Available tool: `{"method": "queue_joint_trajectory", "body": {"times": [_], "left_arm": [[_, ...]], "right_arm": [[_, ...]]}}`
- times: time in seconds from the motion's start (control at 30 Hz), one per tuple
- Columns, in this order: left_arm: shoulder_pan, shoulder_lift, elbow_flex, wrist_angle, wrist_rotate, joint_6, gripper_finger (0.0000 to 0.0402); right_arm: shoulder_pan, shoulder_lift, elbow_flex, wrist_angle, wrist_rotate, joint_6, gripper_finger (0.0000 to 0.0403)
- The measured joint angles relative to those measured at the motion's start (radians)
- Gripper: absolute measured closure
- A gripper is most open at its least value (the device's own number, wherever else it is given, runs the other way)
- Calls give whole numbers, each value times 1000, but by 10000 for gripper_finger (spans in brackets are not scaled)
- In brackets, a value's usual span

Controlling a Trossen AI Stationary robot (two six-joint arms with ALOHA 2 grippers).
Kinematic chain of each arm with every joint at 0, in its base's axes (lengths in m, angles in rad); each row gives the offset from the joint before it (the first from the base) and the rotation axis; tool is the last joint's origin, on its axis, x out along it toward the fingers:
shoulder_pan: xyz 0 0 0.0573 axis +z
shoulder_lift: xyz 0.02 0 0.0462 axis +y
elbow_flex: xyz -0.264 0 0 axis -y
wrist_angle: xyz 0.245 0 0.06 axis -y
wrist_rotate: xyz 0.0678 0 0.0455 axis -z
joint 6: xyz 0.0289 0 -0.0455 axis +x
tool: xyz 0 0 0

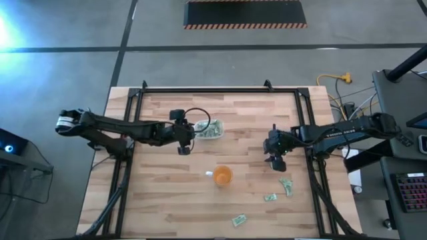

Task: Pick and place Stevia / Truvia into bins
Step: Put the stevia packet into the transparent bin

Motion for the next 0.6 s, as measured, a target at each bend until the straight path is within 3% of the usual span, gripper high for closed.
{"method": "queue_joint_trajectory", "body": {"times": [0.27,0.6], "left_arm": [[0,10,-16,9,-1,-24,219],[0,10,-16,27,-2,-25,219]], "right_arm": [[104,0,5,-31,153,43,252],[150,-123,36,-31,144,50,278]]}}
